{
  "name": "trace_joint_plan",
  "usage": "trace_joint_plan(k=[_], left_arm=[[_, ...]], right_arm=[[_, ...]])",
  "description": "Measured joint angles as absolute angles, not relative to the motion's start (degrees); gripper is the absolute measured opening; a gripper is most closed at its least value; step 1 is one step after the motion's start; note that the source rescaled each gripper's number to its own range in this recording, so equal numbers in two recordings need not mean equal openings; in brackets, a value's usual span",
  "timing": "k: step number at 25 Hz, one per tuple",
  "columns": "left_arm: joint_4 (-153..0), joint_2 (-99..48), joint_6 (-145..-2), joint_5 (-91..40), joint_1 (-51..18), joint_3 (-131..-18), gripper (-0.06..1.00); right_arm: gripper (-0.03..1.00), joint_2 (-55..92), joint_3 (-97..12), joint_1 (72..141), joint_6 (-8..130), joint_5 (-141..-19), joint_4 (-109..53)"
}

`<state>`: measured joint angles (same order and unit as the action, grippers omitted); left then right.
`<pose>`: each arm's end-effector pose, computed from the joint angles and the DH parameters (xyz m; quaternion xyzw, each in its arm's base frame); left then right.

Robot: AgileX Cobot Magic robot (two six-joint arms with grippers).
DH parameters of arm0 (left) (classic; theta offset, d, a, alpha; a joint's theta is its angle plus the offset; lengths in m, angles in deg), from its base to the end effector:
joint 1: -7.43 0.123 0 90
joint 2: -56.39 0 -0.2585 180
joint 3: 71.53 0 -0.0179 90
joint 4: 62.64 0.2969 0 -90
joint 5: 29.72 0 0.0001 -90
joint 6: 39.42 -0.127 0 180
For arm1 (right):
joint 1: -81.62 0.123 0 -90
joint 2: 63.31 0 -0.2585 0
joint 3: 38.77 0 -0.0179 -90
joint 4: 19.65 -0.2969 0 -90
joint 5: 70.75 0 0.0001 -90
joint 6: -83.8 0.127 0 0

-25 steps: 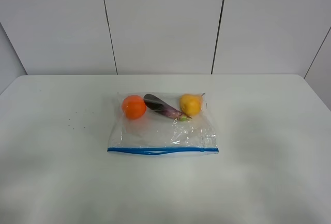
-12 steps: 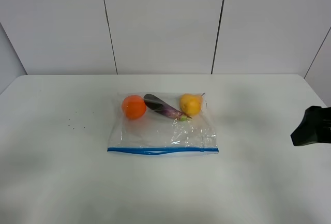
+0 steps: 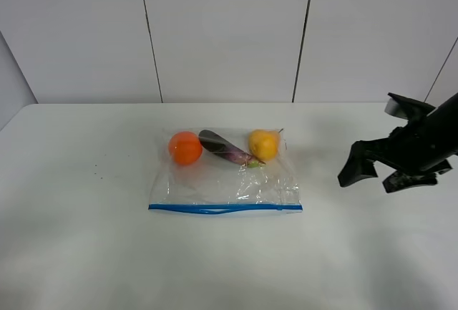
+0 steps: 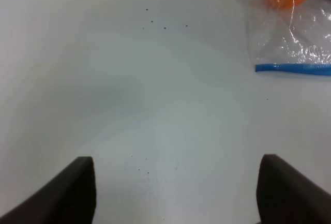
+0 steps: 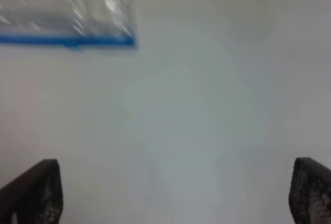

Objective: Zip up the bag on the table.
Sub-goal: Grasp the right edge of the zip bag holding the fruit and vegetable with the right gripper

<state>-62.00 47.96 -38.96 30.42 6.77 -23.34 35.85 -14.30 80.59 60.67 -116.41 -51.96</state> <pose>0.0957 0.0001 0.2819 0.0013 0.8515 0.0005 0.5243 0.3304 0.0427 0.1156 -0.0115 0.9721 0.1927 0.1329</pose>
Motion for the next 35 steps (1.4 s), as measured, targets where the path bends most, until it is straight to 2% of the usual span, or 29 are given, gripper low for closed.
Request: trace_joint_plan(k=[5,15,20,29,35], left_arm=[[-62.0,47.96,-38.96,30.42,6.77,-23.34,0.89],[-62.0,47.96,-38.96,30.42,6.77,-23.34,0.89],[-62.0,47.96,-38.96,30.42,6.77,-23.34,0.89],[-62.0,47.96,-38.96,30.42,6.77,-23.34,0.89],[-62.0,47.96,-38.96,30.42,6.77,-23.34,0.89]], right_arm=[[0.97,44.72,-14.35,80.59,43.55,-111.37,-67.12],[0.93,56.52,-14.41,80.59,18.52,-113.71,-83.64],[0.92,58.64,-18.76,80.59,16.85,-119.7,-84.53],[0.92,64.46,-30.08,80.41,22.09,-127.62,-80.69],[0.92,68.39,-31.32,80.36,22.64,-128.6,-80.08]])
